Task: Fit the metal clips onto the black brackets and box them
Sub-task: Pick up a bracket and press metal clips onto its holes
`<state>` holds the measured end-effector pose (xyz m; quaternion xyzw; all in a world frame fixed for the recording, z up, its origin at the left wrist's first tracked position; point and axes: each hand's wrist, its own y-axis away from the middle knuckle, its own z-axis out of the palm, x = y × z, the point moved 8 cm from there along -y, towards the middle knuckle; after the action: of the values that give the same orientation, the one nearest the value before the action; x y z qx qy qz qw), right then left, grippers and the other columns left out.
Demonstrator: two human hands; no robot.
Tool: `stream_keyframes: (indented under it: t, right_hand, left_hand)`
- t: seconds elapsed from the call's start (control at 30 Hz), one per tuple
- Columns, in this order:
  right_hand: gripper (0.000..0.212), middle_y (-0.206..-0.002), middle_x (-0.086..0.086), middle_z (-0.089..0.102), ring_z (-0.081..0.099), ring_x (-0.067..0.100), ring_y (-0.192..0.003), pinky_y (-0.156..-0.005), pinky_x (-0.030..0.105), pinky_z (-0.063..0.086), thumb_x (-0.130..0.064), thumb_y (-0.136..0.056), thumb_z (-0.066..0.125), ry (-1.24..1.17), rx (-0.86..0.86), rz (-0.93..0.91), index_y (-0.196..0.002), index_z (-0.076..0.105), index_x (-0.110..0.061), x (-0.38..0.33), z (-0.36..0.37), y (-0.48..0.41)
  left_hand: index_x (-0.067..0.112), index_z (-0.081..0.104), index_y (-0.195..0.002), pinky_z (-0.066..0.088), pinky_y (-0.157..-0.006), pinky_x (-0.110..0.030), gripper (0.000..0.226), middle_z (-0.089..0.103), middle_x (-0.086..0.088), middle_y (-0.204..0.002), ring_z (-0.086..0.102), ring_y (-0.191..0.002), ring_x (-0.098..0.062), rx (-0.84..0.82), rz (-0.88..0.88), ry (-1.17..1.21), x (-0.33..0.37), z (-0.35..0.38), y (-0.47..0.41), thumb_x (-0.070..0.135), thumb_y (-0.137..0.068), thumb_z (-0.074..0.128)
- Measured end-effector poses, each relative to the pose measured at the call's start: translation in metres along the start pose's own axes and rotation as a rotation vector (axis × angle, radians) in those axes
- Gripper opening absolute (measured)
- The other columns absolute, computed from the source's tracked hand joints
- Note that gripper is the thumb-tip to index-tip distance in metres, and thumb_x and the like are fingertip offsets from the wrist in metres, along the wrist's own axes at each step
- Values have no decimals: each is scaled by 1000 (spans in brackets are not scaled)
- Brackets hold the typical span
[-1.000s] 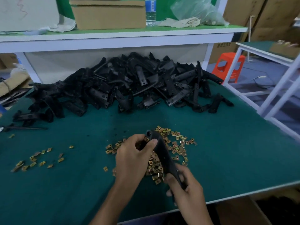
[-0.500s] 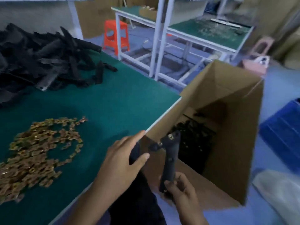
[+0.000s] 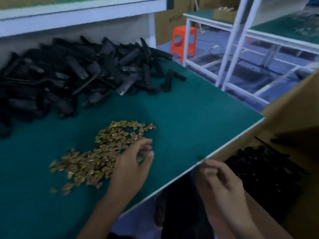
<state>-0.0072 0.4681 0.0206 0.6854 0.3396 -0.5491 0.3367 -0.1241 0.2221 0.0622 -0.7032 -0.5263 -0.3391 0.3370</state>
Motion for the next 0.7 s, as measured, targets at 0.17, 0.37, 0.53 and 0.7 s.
stream_keyframes:
  t: [0.17,0.37,0.53,0.7]
  right_hand:
    - [20,-90,-18,70,65,1,-82,-70,12,44,-25,-96,66,328,-345,-419,-108,68,-40,-43,135,-6]
    - [46,-85,-25,57,55,-8,-75,-57,10,35,-75,-90,38,639,-417,-526,-127,53,-52,-38,187,-11]
    - [38,-67,-23,56,57,-8,-64,-56,11,43,-76,-88,46,537,-252,-562,-104,64,-46,-44,178,-10]
    - [34,-67,-27,54,55,-17,-66,-60,2,44,-79,-87,46,514,-221,-554,-98,61,-50,-45,176,-11]
  left_hand:
    - [39,64,-113,46,-83,-10,17,64,30,-104,58,-100,12,157,-86,-165,-47,-75,-33,31,-100,60]
    - [17,70,-115,48,-87,-23,18,72,5,-108,66,-103,-12,264,-197,-327,-108,-136,-93,22,-100,61]
    - [15,62,-128,53,-91,-40,31,63,-5,-126,61,-114,-26,248,-177,-544,-126,-145,-166,28,-100,61]
    - [20,55,-122,54,-71,-39,35,63,-5,-110,64,-98,-30,254,-169,-811,-133,-139,-219,43,-97,63]
